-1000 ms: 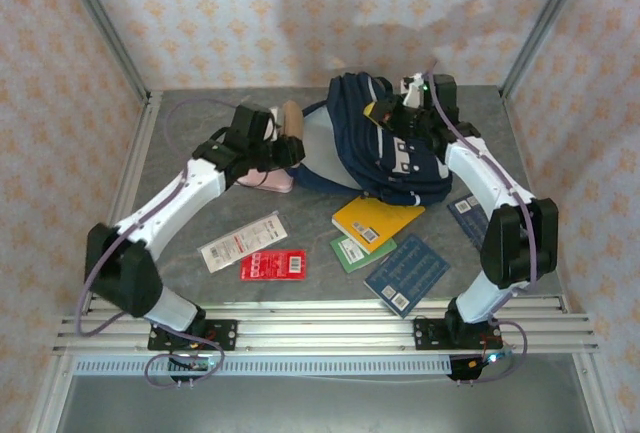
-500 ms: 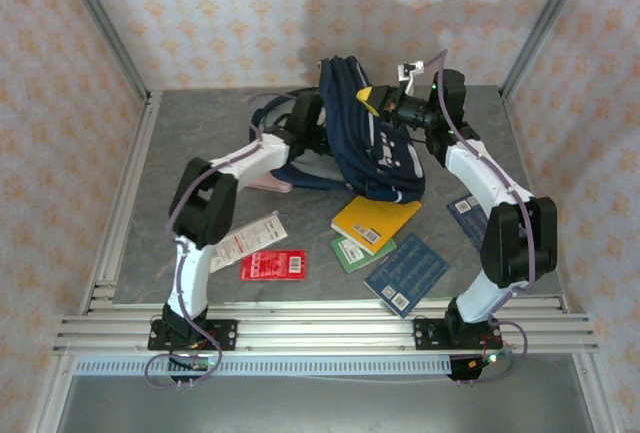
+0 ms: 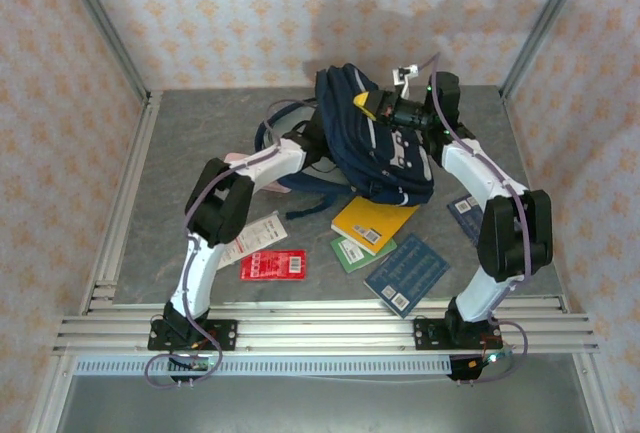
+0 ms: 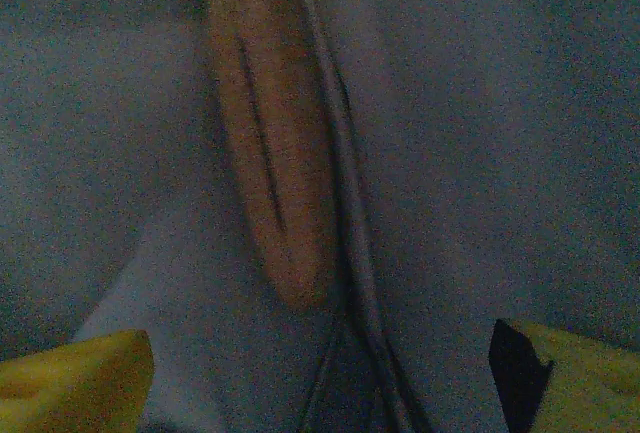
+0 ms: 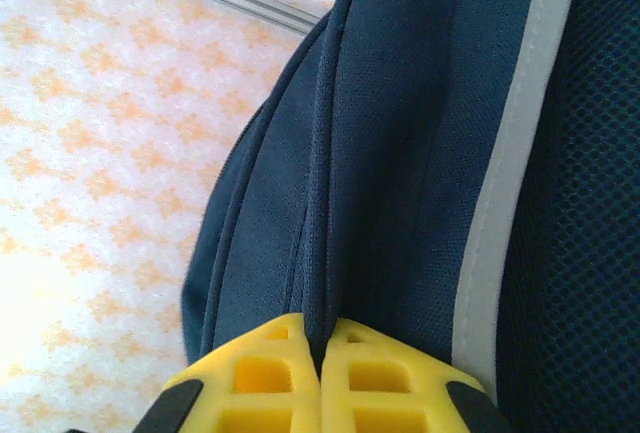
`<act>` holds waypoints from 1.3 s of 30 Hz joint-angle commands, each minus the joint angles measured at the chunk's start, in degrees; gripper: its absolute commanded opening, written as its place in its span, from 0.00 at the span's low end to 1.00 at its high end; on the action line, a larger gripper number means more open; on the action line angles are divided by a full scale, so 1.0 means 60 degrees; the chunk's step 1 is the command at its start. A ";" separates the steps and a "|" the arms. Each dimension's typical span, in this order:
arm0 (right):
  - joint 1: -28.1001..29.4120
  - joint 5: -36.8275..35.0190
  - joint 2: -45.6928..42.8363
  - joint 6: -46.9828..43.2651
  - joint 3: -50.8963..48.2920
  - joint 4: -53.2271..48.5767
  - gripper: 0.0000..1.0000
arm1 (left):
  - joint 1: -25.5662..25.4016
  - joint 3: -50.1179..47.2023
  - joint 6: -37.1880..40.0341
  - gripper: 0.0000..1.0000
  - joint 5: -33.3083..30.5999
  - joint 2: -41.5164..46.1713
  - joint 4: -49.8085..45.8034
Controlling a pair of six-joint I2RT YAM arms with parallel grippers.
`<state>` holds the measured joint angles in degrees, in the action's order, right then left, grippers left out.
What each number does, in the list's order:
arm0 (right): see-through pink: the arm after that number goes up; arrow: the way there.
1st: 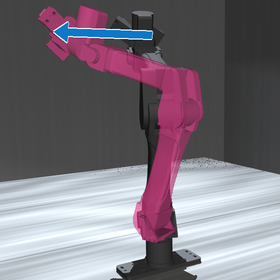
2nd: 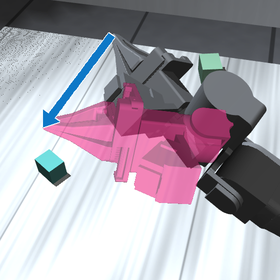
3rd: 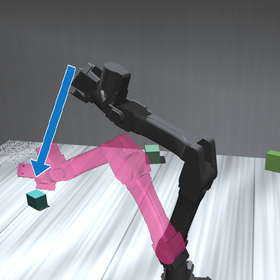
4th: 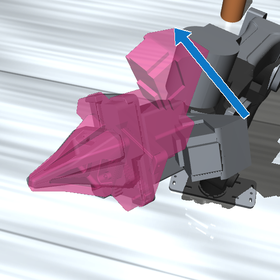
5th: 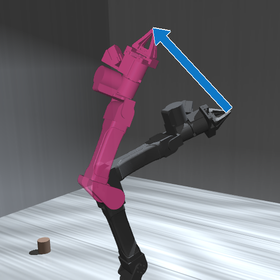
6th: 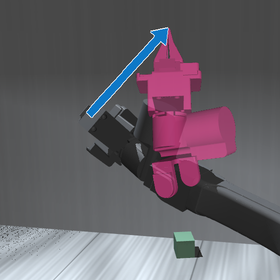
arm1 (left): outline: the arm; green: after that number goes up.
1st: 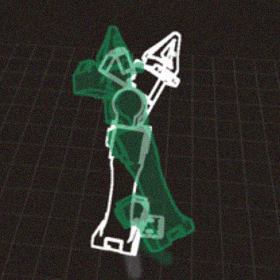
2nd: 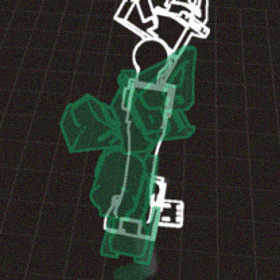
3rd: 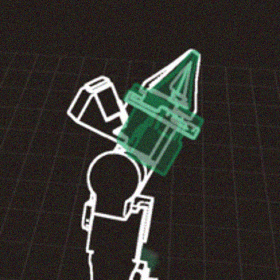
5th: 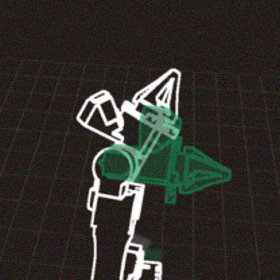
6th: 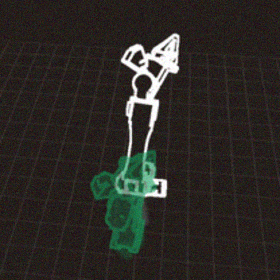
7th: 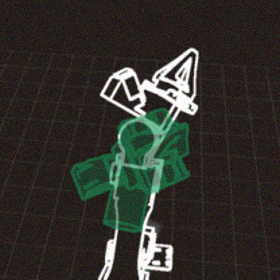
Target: Pack books, pencil case, and school supplies into a backpack
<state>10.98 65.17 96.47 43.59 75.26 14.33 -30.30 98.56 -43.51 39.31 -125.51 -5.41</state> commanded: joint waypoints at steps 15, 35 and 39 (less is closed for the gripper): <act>0.0029 -0.5148 0.0064 -0.4361 0.2112 -0.5246 0.00 | 0.1167 -0.2456 0.1062 0.86 -0.2353 0.3985 -0.2906; 0.2301 -0.8557 -0.0703 -0.5552 0.2014 -0.6912 0.58 | 0.1683 -0.6010 -0.0456 0.87 -0.5199 0.9160 -0.5077; 0.3512 -0.7780 -0.0886 -0.5049 0.1240 -0.6490 0.57 | 0.2437 -0.7888 -0.1529 0.84 -0.5031 1.0688 -0.5176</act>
<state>27.81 17.78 93.12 12.25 85.58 -25.50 -18.33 56.38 -46.85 11.07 -65.43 -33.19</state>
